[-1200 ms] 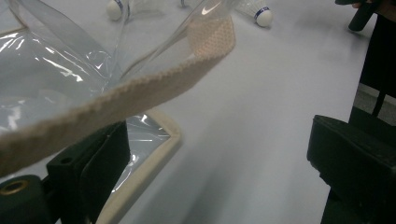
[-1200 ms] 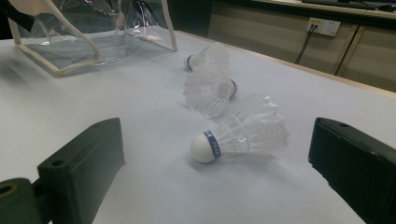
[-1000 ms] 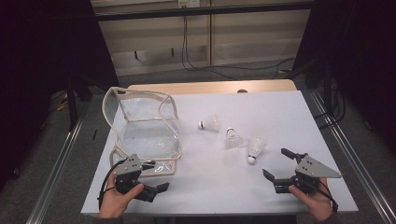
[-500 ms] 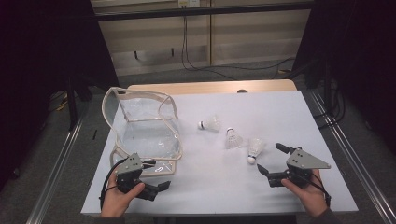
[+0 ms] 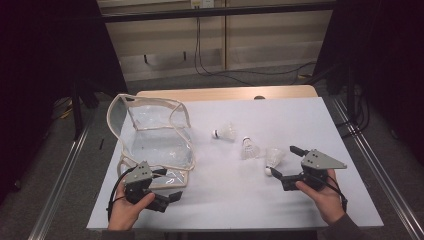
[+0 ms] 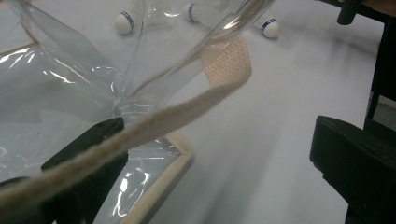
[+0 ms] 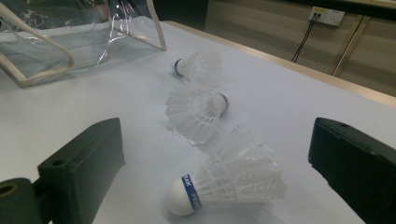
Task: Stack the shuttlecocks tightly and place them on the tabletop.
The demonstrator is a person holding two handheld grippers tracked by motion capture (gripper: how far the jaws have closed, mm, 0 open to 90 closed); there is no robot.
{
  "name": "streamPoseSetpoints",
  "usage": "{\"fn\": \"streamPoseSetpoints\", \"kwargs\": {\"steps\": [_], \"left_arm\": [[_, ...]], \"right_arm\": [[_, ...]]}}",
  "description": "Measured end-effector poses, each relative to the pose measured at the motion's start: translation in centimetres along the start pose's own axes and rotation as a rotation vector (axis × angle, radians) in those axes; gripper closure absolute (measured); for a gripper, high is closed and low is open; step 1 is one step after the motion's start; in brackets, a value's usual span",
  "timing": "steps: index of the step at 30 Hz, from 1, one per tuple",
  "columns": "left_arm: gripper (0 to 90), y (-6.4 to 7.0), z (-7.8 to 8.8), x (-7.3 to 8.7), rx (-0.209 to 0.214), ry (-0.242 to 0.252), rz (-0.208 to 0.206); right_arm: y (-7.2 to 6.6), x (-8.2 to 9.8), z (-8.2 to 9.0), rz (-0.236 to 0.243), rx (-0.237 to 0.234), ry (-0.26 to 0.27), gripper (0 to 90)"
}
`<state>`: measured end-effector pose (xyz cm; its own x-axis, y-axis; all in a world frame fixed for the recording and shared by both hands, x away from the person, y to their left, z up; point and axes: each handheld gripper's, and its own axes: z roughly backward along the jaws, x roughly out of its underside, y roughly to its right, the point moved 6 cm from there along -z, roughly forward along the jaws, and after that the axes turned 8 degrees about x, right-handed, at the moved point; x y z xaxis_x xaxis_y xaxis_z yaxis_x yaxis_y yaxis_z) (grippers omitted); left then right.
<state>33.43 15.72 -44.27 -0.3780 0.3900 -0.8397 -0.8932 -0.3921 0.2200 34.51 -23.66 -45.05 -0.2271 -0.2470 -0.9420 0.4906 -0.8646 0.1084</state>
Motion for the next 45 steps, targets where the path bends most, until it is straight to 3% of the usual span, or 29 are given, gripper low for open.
{"fn": "streamPoseSetpoints", "kwargs": {"steps": [8, 20, 26, 45], "left_arm": [[4.2, 0.0, -0.1, 0.0, -0.002, 0.0, 0.002], [4.0, 0.0, -0.1, 0.0, -0.002, 0.003, 0.003], [4.0, 0.0, -0.1, -0.1, -0.002, 0.004, 0.007], [4.1, 0.1, -0.1, 0.0, -0.006, 0.002, 0.006]], "right_arm": [[0.1, -0.9, -1.1, -0.007, -0.002, 0.0, 3.0], [0.7, -1.6, -2.8, -0.037, 0.012, -0.046, 3.0], [1.1, -2.4, -3.3, -0.049, 0.014, -0.036, 3.1], [0.5, -3.9, -6.1, -0.035, -0.019, -0.069, 5.3]]}}
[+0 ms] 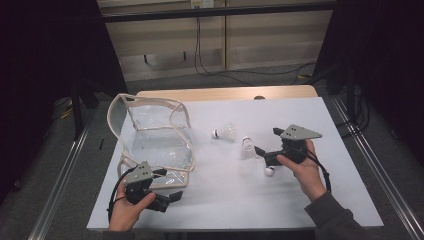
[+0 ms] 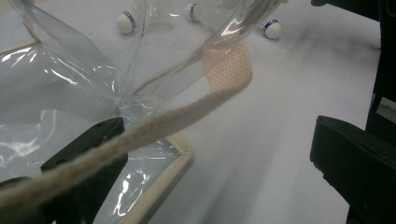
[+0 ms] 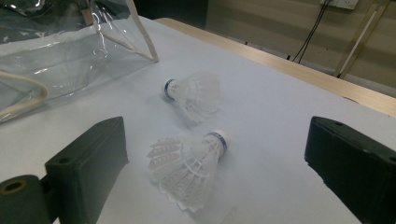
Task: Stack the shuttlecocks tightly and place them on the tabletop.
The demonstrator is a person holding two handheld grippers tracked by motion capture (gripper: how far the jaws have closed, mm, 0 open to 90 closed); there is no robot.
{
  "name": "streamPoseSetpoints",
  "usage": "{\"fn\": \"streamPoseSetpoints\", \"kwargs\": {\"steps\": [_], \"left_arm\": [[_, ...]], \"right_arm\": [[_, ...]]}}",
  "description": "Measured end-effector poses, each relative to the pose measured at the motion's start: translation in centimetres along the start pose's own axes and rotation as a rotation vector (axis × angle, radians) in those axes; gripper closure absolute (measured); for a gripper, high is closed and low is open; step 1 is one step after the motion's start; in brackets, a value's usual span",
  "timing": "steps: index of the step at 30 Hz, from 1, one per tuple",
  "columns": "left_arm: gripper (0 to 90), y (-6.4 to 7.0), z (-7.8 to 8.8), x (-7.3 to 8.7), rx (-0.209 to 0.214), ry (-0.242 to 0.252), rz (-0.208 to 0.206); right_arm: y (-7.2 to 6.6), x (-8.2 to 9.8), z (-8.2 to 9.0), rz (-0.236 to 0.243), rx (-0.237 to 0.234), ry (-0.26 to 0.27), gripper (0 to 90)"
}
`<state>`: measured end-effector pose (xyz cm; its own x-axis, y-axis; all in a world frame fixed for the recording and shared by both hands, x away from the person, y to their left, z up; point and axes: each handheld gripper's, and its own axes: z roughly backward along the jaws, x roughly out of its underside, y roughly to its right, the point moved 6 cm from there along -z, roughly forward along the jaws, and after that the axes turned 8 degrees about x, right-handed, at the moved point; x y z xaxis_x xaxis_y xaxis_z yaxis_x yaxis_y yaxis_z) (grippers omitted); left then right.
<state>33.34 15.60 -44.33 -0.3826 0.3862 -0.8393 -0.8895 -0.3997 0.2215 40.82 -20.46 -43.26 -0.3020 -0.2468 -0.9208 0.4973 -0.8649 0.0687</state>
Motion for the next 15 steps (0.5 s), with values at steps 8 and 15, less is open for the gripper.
{"fn": "streamPoseSetpoints", "kwargs": {"steps": [8, 15], "left_arm": [[4.0, 0.0, 0.0, 0.0, 0.001, 0.001, -0.001], [4.0, 0.0, 0.0, 0.1, 0.001, -0.002, -0.005]], "right_arm": [[0.3, -1.3, -1.0, -0.012, -0.004, -0.016, 4.1], [0.7, -0.7, -1.4, -0.017, -0.006, -0.064, 3.0]]}}
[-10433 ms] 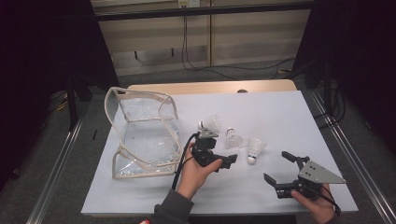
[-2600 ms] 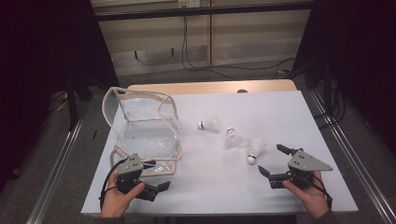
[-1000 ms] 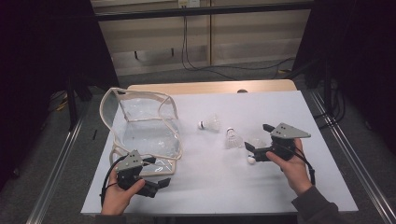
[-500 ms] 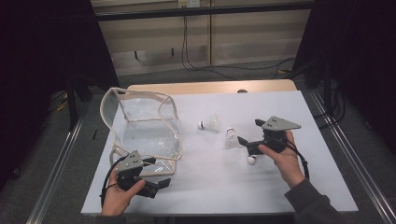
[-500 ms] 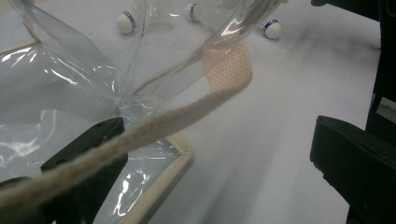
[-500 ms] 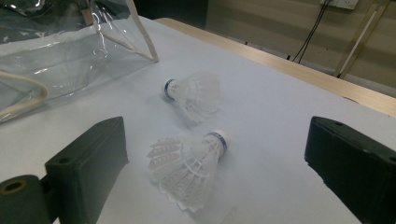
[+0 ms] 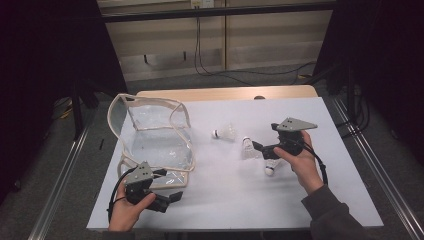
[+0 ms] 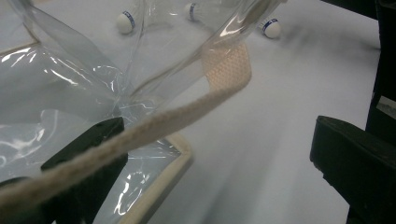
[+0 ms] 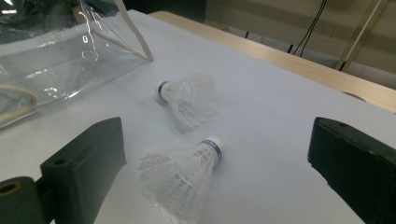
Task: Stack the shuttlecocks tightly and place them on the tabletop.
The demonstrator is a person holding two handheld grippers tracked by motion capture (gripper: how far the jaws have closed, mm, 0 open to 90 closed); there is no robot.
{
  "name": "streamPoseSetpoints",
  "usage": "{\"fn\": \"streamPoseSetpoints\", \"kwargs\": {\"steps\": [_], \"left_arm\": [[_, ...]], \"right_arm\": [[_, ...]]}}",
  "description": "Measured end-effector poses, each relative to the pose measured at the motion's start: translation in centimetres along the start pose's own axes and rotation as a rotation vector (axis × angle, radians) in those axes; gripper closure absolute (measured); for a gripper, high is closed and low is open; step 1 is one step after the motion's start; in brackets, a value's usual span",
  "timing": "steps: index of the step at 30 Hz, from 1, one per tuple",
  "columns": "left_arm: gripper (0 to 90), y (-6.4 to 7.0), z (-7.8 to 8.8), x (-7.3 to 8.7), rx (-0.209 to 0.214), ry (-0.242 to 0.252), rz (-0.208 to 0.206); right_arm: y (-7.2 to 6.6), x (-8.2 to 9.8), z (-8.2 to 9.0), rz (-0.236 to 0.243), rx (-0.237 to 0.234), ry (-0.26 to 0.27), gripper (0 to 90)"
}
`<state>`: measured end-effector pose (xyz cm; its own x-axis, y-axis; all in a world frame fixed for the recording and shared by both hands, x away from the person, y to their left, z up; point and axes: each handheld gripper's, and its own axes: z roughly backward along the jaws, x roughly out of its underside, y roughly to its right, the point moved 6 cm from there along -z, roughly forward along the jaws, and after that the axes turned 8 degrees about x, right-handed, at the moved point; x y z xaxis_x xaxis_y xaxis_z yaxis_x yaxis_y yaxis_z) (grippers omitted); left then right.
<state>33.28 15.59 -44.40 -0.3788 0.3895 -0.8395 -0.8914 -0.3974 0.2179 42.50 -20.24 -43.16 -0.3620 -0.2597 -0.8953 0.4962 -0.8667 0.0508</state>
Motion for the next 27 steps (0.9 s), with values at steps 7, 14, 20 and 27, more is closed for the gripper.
{"fn": "streamPoseSetpoints", "kwargs": {"steps": [7, 14, 20, 27], "left_arm": [[4.0, 0.0, 0.0, 0.0, 0.0, 0.003, -0.002], [4.0, 0.1, 0.0, 0.0, 0.002, 0.008, 0.0], [4.0, 0.1, 0.0, 0.0, 0.002, 0.006, -0.002], [4.0, 0.0, 0.0, 0.0, 0.001, 0.009, -0.002]], "right_arm": [[0.4, 0.6, -0.6, -0.034, -0.016, -0.044, 6.4], [0.3, 1.2, -0.9, -0.007, -0.033, -0.092, 20.9], [-0.2, 1.6, -1.2, 0.032, -0.049, -0.122, 33.0], [-0.8, 2.1, -1.8, 0.097, -0.062, -0.161, 49.8]]}}
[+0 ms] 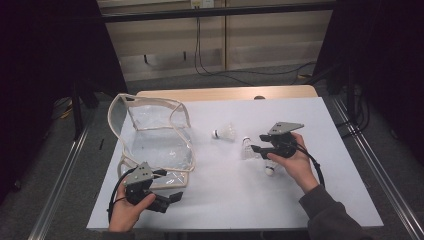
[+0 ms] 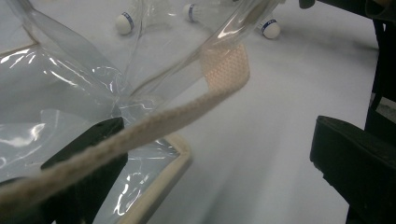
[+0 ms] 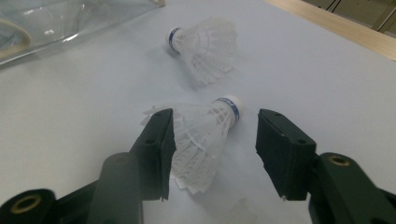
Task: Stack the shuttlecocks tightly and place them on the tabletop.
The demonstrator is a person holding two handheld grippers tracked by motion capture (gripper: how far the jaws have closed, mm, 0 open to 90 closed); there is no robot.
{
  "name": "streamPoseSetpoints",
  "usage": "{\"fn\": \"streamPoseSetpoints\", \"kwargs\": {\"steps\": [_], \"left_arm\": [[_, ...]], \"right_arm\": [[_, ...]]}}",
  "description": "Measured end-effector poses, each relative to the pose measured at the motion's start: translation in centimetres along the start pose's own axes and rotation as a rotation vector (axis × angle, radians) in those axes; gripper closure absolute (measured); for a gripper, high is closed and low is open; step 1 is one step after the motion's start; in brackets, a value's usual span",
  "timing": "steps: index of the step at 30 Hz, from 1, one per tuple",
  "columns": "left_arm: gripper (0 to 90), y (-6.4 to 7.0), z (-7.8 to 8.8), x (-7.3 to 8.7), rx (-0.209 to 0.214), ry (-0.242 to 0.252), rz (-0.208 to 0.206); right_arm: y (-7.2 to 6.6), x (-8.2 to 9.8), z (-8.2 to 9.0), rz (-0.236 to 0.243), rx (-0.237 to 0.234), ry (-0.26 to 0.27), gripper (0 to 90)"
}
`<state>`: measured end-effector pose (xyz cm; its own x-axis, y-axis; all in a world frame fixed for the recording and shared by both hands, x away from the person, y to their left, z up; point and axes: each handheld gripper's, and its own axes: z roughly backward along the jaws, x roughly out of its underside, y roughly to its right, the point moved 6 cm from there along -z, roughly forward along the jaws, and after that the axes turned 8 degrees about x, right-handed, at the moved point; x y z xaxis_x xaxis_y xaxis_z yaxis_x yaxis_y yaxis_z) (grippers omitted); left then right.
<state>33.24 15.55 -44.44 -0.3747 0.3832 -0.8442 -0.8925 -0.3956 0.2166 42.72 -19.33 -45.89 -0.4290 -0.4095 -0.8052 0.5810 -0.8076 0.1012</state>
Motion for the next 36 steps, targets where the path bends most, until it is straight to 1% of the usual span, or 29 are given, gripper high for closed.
{"fn": "streamPoseSetpoints", "kwargs": {"steps": [1, 3, 7, 9, 11, 13, 14, 16, 20, 27, 31, 36], "left_arm": [[4.0, 0.0, 0.0, 0.0, 0.0, -0.002, -0.001], [4.0, 0.0, 0.0, 0.0, 0.0, 0.0, -0.001], [4.0, -0.1, 0.0, 0.0, 0.0, -0.002, -0.004], [4.0, 0.0, 0.0, 0.0, -0.001, 0.0, -0.003], [4.0, 0.0, 0.0, 0.0, 0.0, 0.0, -0.002], [4.0, 0.0, 0.0, 0.0, 0.0, 0.0, -0.002], [4.0, -0.1, 0.0, 0.0, -0.001, -0.002, -0.004], [4.0, 0.0, 0.0, 0.0, 0.001, 0.0, 0.001], [4.0, 0.0, 0.0, 0.0, 0.002, -0.002, 0.0], [4.0, -0.1, 0.0, 0.0, -0.001, -0.003, -0.003], [4.0, -0.1, 0.0, 0.0, 0.001, -0.002, -0.004], [4.0, -0.1, 0.0, 0.0, 0.0, -0.001, -0.001]], "right_arm": [[-0.1, 0.1, -0.1, 0.014, 0.002, -0.009, 52.7], [-0.1, 0.2, -0.3, 0.025, 0.007, -0.018, 57.5], [0.0, 0.4, -0.4, 0.056, 0.034, -0.038, 67.0], [0.0, 0.4, -0.4, 0.052, 0.029, -0.039, 72.5], [0.1, 0.4, -0.3, 0.054, 0.037, -0.04, 79.9], [0.3, 0.4, -0.2, 0.056, 0.035, -0.029, 86.2], [0.3, 0.3, -0.1, 0.052, 0.031, -0.023, 88.1], [0.3, 0.2, 0.0, 0.043, 0.016, -0.01, 90.0], [0.3, 0.1, 0.2, 0.037, 0.002, 0.0, 90.0], [-0.1, 0.0, 0.5, 0.058, -0.019, 0.0, 90.0], [-0.4, -0.2, 1.0, 0.046, -0.044, 0.01, 90.0], [-1.0, -0.5, 1.9, 0.057, -0.065, 0.02, 90.0]]}}
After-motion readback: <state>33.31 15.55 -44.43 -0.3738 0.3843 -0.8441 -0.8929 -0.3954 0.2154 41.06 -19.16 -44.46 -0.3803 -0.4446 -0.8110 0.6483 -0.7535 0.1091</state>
